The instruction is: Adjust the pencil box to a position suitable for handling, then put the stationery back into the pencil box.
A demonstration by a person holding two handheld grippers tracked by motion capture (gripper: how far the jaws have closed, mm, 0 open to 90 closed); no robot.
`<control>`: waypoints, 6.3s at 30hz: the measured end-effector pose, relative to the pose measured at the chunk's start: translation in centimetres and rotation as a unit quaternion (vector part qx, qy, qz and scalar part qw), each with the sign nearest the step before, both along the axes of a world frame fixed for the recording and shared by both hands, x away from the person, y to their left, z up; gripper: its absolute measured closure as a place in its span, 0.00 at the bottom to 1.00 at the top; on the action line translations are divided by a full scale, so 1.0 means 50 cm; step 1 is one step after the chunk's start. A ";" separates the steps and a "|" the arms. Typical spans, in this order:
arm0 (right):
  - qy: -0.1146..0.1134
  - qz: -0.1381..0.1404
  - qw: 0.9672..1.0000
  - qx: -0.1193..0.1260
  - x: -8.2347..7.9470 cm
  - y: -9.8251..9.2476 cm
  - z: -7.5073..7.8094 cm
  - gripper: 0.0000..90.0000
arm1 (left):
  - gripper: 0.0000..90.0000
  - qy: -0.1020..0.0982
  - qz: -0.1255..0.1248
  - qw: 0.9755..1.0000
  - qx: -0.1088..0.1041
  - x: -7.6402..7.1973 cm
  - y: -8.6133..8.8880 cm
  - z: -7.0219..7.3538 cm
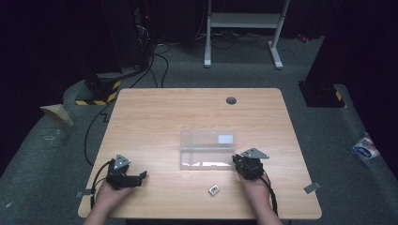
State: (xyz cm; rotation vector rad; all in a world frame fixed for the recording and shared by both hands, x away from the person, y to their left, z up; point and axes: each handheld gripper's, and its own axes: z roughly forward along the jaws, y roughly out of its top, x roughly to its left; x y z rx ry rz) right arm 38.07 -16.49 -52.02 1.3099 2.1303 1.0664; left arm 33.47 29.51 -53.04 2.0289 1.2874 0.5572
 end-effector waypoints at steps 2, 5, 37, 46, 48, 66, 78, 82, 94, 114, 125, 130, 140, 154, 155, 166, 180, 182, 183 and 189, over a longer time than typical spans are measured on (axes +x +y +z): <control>0.001 0.000 1.000 0.001 0.000 0.000 0.000 0.88 | 0.07 0.000 0.000 1.000 0.000 0.000 0.000 0.000; -0.001 -0.002 1.000 0.004 -0.001 -0.001 0.001 0.87 | 0.07 0.000 0.000 1.000 0.000 0.000 0.000 0.000; -0.048 0.010 0.999 0.015 -0.024 -0.016 0.029 0.66 | 0.10 -0.002 0.002 1.000 -0.003 -0.002 0.002 0.000; -0.064 0.032 0.997 0.004 -0.058 -0.036 0.027 0.57 | 0.11 -0.002 0.004 1.000 -0.003 0.002 -0.001 0.001; -0.060 0.041 0.997 0.000 -0.063 -0.038 0.028 0.58 | 0.11 -0.002 0.006 1.000 -0.003 0.002 -0.002 0.001; -0.019 0.068 0.997 0.016 -0.088 -0.010 0.025 0.46 | 0.11 -0.002 0.002 1.000 -0.003 0.003 -0.001 0.001; -0.021 0.085 0.996 0.003 -0.102 0.002 0.021 0.41 | 0.11 0.000 -0.005 1.000 -0.002 0.009 -0.003 0.002; -0.018 0.092 0.996 0.001 -0.110 0.008 0.020 0.40 | 0.12 0.000 -0.004 1.000 -0.002 0.010 -0.004 0.002; -0.004 0.140 0.990 -0.008 -0.129 0.039 0.015 0.42 | 0.14 -0.004 -0.003 1.000 -0.003 0.009 -0.004 0.002; 0.005 0.200 0.979 -0.029 -0.171 0.102 0.004 0.52 | 0.14 0.002 -0.006 1.000 -0.001 0.018 -0.008 0.004; 0.018 0.199 0.979 -0.036 -0.167 0.102 -0.003 0.63 | 0.14 0.001 -0.006 1.000 -0.001 0.018 -0.008 0.004; 0.018 0.188 0.981 -0.033 -0.159 0.095 -0.003 0.64 | 0.14 -0.001 -0.005 1.000 -0.001 0.016 -0.008 0.003; 0.016 0.183 0.982 -0.038 -0.147 0.099 -0.007 0.62 | 0.15 -0.005 -0.004 1.000 -0.004 0.011 -0.007 0.002; -0.004 0.182 0.983 -0.026 -0.136 0.112 0.006 0.65 | 0.16 -0.007 -0.002 1.000 -0.006 0.008 -0.006 0.001; -0.007 0.181 0.983 -0.024 -0.134 0.113 0.009 0.65 | 0.16 -0.006 -0.001 1.000 -0.006 0.008 -0.006 0.001; -0.031 0.161 0.986 -0.013 -0.101 0.131 0.030 0.65 | 0.16 -0.007 0.000 1.000 -0.004 0.007 -0.006 0.001; -0.044 0.162 0.986 -0.010 -0.065 0.169 0.047 0.65 | 0.16 -0.008 0.000 1.000 -0.003 0.002 -0.007 0.001; -0.046 0.164 0.985 -0.004 -0.060 0.175 0.057 0.65 | 0.16 -0.008 0.000 1.000 -0.003 0.002 -0.007 0.001; -0.047 0.167 0.985 -0.004 -0.058 0.177 0.060 0.65 | 0.16 -0.009 0.000 1.000 -0.003 0.002 -0.007 0.001; -0.059 0.175 0.983 -0.007 -0.048 0.200 0.080 0.65 | 0.16 -0.008 0.001 1.000 -0.003 0.001 -0.007 0.002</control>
